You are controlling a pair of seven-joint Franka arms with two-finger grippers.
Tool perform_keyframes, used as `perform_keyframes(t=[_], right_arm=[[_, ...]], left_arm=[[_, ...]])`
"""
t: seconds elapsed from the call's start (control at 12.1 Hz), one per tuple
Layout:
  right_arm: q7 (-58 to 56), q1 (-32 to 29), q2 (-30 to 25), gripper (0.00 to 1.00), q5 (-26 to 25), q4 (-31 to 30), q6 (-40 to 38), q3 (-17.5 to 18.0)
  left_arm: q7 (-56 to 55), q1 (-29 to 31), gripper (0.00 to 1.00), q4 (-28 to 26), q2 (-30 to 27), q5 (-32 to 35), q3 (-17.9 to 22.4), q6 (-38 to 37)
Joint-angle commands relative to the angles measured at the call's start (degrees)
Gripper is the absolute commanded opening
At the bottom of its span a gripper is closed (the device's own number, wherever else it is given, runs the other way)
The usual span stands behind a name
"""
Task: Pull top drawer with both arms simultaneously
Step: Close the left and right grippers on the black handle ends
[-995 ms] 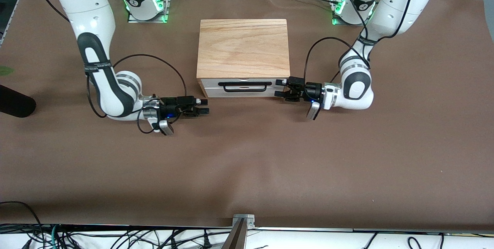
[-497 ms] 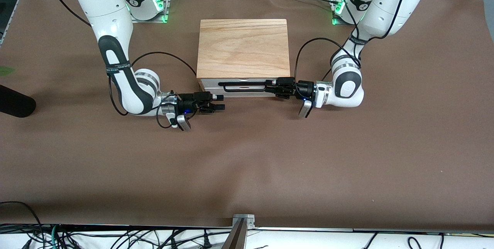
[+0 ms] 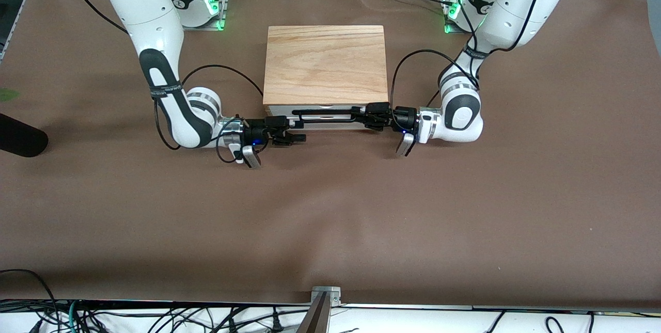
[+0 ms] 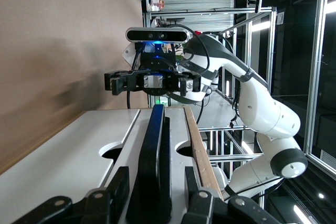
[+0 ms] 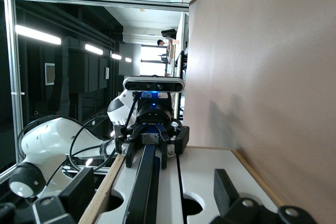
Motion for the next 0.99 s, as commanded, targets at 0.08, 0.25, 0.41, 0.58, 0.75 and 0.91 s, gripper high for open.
perform_keyframes(t=[0.08, 0.25, 0.41, 0.58, 0.75, 0.91], right_arm=[[-1.38, -0.06, -1.88, 1.0, 1.49, -1.93, 1.76, 1.36], [-1.38, -0.06, -2.06, 0.99, 1.49, -2.72, 1.67, 1.36], [-1.38, -0.15, -3.28, 0.97, 1.4, -4.39, 1.59, 1.62], [-1.38, -0.06, -4.95, 0.97, 1.31, -6.32, 1.41, 1.71], [-1.46, -0.06, -6.01, 0.97, 1.05, -8.17, 1.06, 1.71], [-1.55, -0.06, -6.63, 0.96, 0.87, -9.23, 1.06, 1.71]], left_arm=[[0.15, -0.76, 0.33, 0.14, 0.66, -1.36, -0.21, 0.5], [0.24, -0.76, 0.08, -0.03, 0.75, -1.1, -0.21, 0.5], [0.15, -0.76, 0.0, -0.21, 0.93, -0.92, -0.21, 0.5], [0.15, -0.76, 0.0, -0.21, 1.01, -0.83, -0.21, 0.5], [0.15, -0.76, 0.0, -0.21, 1.01, -0.83, -0.21, 0.5], [0.41, -0.76, 0.0, -0.21, 1.01, -0.74, -0.21, 0.5]])
